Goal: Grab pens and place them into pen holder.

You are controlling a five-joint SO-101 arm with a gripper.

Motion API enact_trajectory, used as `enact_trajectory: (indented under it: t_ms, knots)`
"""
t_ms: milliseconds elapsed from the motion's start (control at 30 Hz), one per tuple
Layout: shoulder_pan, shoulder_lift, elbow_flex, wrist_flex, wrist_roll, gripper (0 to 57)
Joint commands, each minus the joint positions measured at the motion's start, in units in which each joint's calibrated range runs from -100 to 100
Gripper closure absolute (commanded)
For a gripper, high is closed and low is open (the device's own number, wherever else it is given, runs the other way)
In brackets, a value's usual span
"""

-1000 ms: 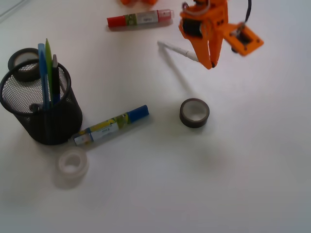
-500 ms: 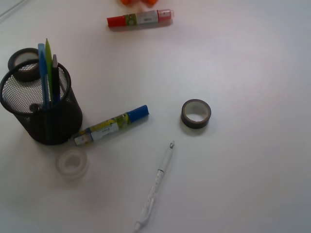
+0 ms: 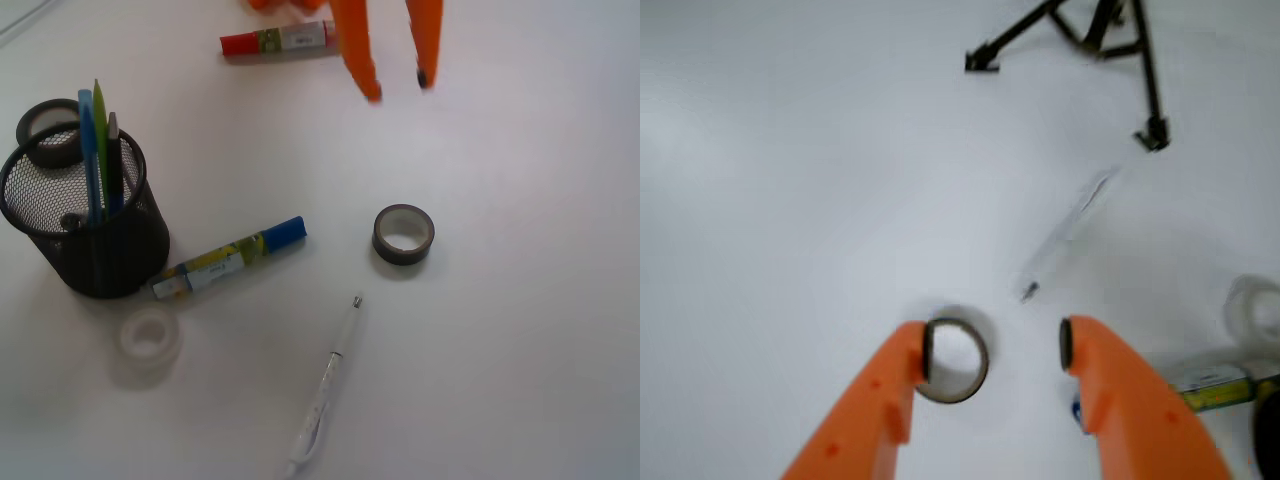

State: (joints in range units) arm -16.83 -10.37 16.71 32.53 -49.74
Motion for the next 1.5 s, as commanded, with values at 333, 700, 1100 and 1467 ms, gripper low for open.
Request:
enact_trajectory:
  t_ms: [333,700,1100,1467]
  knots:
    - [-2.0,3.6,-3.7,17.8,12.4,42.2]
    - [-1.7,3.6,-3.8,17.4,13.4,42.2]
    - [-1.1,3.6,-3.0,27.8,13.0,42.2]
    - [-1.3,4.3,7.7,36.8,-7.7,42.2]
